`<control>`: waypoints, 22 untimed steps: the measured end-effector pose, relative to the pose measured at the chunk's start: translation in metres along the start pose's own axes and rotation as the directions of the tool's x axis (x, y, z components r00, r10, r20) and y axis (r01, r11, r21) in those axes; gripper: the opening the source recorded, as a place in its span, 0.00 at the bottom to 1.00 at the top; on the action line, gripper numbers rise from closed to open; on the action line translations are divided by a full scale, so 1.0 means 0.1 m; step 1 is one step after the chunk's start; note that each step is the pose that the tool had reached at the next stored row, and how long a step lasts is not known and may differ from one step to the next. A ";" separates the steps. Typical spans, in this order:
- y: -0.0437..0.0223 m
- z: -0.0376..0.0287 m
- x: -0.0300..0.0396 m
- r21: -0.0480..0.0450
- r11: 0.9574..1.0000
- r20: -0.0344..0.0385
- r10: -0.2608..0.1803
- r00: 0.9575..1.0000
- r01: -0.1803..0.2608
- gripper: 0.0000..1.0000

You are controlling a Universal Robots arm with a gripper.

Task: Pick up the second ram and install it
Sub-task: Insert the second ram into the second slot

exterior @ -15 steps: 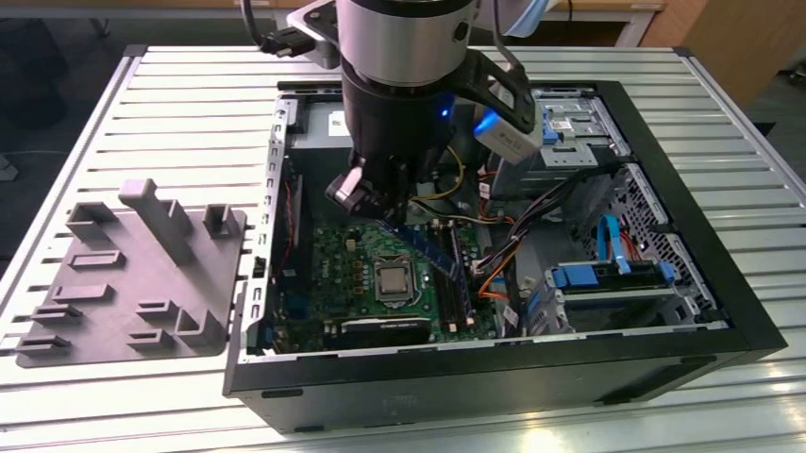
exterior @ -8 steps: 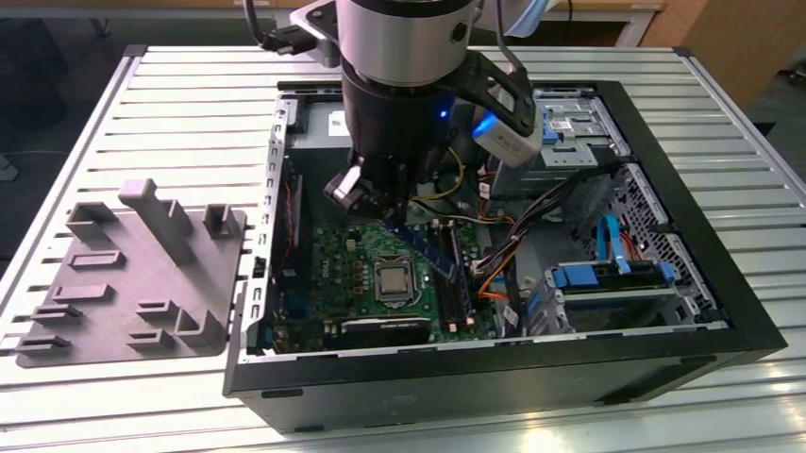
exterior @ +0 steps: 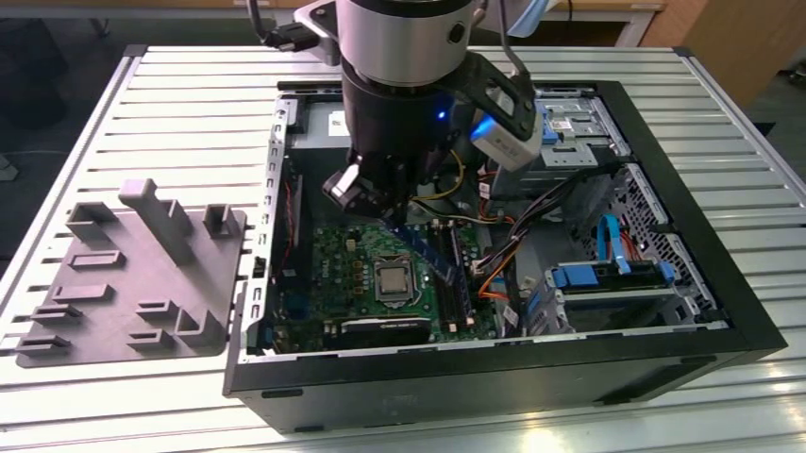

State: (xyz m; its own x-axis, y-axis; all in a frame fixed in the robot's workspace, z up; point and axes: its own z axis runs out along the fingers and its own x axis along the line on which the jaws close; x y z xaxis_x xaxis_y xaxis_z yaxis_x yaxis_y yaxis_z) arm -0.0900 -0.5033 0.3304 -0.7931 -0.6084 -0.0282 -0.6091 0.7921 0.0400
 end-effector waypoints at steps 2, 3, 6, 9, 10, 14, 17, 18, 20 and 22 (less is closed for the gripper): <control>0.000 0.000 0.000 0.000 1.000 0.001 0.013 1.000 -0.013 0.11; 0.000 0.000 0.000 0.001 1.000 0.001 0.019 1.000 -0.019 0.11; 0.000 0.000 0.000 0.001 0.999 0.001 0.036 0.999 -0.036 0.11; 0.000 0.000 0.000 0.001 0.999 0.002 0.051 0.999 -0.051 0.11; 0.000 0.000 0.000 0.002 0.998 0.002 0.056 0.998 -0.056 0.11; 0.000 0.001 0.000 0.002 0.997 0.003 0.076 0.997 -0.076 0.11; 0.000 0.001 0.000 0.002 0.996 0.004 0.091 0.996 -0.091 0.11; 0.000 0.001 0.000 0.003 0.995 0.004 0.096 0.995 -0.096 0.11; 0.000 0.001 0.000 0.003 0.995 0.004 0.104 0.995 -0.104 0.11; 0.000 0.002 0.000 0.003 0.993 0.005 0.114 0.993 -0.114 0.11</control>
State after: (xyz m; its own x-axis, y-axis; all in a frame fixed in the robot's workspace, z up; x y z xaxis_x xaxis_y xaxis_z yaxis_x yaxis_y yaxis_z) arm -0.0900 -0.5033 0.3303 -0.8574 -0.5138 -0.0282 -0.5146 0.8565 0.0400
